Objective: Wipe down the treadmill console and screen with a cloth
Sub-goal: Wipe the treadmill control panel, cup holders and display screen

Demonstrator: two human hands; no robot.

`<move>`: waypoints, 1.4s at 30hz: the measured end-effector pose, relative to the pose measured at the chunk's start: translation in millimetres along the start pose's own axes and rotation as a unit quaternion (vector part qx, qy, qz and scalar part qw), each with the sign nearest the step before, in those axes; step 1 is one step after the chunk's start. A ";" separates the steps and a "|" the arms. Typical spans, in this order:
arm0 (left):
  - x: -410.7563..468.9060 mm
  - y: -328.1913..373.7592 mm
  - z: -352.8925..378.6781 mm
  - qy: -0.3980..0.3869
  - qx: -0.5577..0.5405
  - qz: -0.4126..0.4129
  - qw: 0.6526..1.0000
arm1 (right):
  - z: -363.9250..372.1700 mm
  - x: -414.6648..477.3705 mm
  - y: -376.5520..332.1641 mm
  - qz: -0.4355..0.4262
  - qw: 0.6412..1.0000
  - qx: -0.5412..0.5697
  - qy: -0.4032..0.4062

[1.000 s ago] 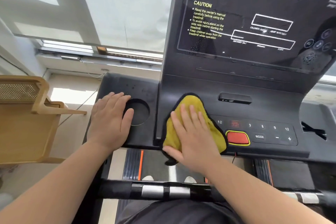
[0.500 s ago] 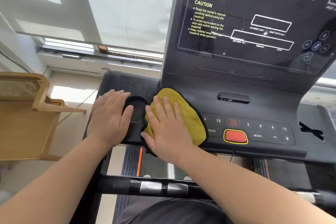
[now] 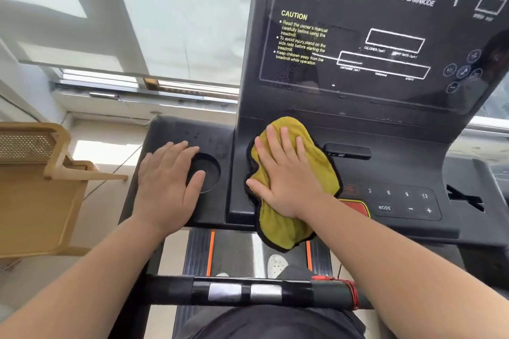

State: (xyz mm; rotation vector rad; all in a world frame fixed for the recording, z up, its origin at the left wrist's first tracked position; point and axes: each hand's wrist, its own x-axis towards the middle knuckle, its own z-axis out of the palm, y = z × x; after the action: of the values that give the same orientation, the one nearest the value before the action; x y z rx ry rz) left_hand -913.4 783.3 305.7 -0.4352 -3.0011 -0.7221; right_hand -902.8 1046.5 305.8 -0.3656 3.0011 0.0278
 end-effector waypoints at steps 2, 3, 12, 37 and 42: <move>2.9 6.5 1.6 0.008 -0.013 0.010 1.000 | -4.6 18.0 -8.2 -0.034 0.999 -0.017 0.013; 5.1 9.1 2.8 0.014 -0.023 0.013 1.000 | -6.5 25.0 -12.2 -0.051 0.998 -0.022 0.016; 49.4 35.5 4.5 0.073 -0.119 0.008 0.990 | -12.8 66.4 -19.4 -0.070 0.990 -0.073 0.103; 129.4 87.1 -34.4 0.022 -0.404 0.008 0.915 | -145.6 116.7 90.9 0.048 0.933 -0.152 0.323; 132.4 85.8 -41.7 0.001 -0.427 0.004 0.904 | -205.5 143.4 94.1 0.024 0.923 -0.190 0.335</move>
State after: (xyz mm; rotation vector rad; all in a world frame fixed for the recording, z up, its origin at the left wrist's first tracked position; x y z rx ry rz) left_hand -1018.8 872.6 392.6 -0.4357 -2.4958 -2.0108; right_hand -1087.3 1097.1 493.1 -0.4020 3.6780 0.6195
